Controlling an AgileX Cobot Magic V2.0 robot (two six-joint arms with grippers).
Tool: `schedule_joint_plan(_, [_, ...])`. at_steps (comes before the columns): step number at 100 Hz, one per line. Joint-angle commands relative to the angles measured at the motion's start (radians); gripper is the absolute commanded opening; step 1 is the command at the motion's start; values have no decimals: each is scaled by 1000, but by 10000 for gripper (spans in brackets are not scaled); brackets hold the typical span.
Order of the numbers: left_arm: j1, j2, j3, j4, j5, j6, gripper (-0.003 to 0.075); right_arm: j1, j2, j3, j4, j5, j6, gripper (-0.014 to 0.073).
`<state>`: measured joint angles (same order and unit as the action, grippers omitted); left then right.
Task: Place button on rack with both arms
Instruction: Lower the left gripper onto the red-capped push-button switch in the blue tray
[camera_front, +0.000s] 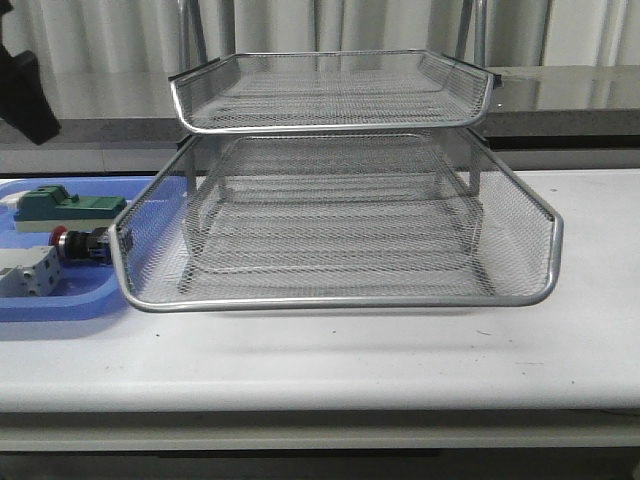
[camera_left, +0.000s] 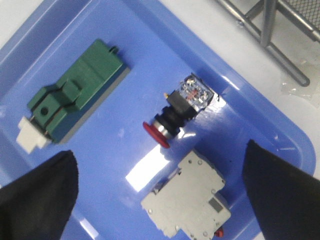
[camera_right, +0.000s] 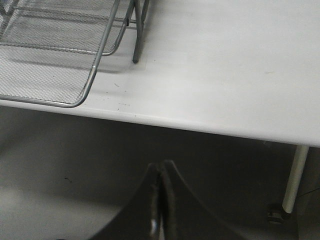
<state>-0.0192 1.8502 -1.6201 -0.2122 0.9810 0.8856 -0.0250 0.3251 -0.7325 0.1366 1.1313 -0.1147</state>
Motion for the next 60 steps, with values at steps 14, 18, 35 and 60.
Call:
schedule_joint_plan(14, [-63, 73, -129, 16, 5, 60, 629, -5, 8, -34, -2, -54, -2, -70])
schedule_joint_plan(18, [-72, 94, -139, 36, 4, 61, 629, -5, 8, -34, -2, -54, -2, -70])
schedule_joint_plan(35, [-94, 159, -156, 97, 19, 106, 629, -5, 8, -34, -2, -54, -2, -70])
schedule_joint_plan(60, [-94, 214, -156, 104, 24, 160, 629, -5, 8, -34, -2, -54, -2, -70])
